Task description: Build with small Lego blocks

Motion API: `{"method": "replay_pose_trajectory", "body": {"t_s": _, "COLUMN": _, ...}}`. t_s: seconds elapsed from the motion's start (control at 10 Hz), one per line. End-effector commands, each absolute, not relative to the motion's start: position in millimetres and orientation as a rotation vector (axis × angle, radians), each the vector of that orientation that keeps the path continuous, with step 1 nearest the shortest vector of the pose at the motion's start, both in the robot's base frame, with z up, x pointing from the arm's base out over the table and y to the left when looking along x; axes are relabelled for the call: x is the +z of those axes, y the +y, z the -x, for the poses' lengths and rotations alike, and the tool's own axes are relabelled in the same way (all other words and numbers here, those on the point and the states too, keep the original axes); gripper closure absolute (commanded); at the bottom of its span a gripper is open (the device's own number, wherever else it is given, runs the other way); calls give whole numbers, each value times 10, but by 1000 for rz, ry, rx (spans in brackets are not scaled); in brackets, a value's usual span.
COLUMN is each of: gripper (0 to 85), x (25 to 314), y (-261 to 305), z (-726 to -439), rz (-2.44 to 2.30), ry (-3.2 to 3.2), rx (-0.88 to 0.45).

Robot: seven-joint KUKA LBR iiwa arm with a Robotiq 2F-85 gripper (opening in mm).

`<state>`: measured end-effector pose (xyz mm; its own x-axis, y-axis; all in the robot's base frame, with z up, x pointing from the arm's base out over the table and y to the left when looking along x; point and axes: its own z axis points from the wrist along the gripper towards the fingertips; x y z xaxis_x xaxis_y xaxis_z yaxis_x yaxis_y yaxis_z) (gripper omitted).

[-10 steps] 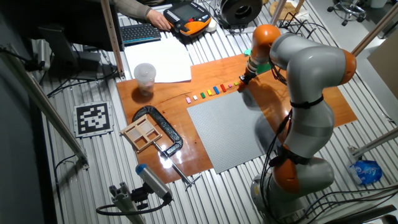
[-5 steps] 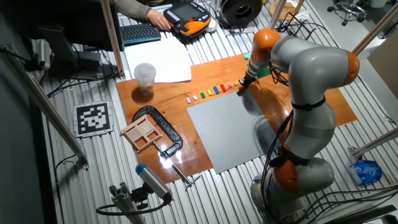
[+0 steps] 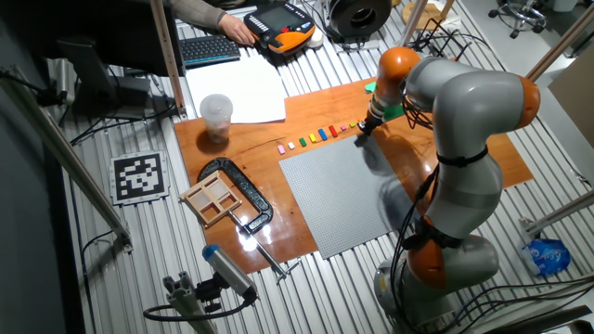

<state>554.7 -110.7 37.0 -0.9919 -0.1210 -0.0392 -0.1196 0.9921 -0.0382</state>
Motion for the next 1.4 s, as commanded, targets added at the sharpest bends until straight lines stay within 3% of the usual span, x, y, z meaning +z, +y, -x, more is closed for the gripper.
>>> {"method": "replay_pose_trajectory", "body": {"t_s": 0.0, "gripper": 850, "x": 369, "y": -1108, "z": -5548, "rz": 187, "ry": 3094, "rx": -56}}
{"method": "replay_pose_trajectory", "body": {"t_s": 1.3, "gripper": 850, "x": 385, "y": -1119, "z": -5550, "rz": 143, "ry": 3111, "rx": -100}}
